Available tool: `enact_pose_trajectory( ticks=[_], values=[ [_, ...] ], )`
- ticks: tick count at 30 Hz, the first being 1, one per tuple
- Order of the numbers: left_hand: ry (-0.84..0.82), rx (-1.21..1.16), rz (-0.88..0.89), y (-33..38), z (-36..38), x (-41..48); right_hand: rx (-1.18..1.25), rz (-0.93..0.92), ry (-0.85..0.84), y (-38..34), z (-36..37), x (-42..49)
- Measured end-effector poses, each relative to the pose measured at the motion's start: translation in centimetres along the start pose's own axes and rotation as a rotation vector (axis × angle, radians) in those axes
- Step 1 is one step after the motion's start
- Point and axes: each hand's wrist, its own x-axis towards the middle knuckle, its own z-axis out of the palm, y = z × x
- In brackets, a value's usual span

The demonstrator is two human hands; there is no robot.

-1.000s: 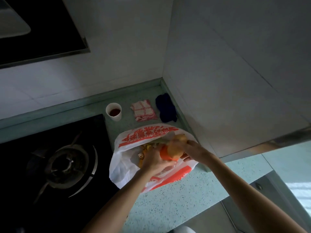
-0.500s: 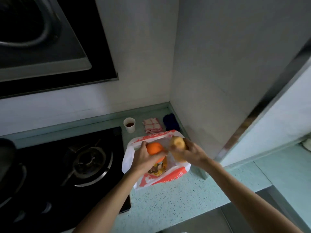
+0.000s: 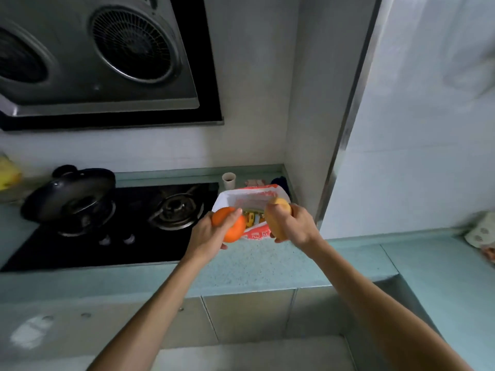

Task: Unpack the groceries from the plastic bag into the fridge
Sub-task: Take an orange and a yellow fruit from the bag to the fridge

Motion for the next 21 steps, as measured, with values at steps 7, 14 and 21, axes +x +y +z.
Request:
enact_pose_trajectory(
  ticks=[7,14,21],
  values=[
    [0.158,-0.082,0.014,1.2,-4.7,-9.8,-0.007,-0.117,-0.103,-4.2,3.2,-8.3],
    [0.219,-0.323,0.050,-0.4,-8.9,-21.3,-0.012,-0.131,-0.191,-5.7,7.1,-18.8],
    [0.332,-0.246,0.080,-6.5,-15.1,-37.3,0.000,-0.133,-0.218,-6.1,14.3,-33.6]
  ],
)
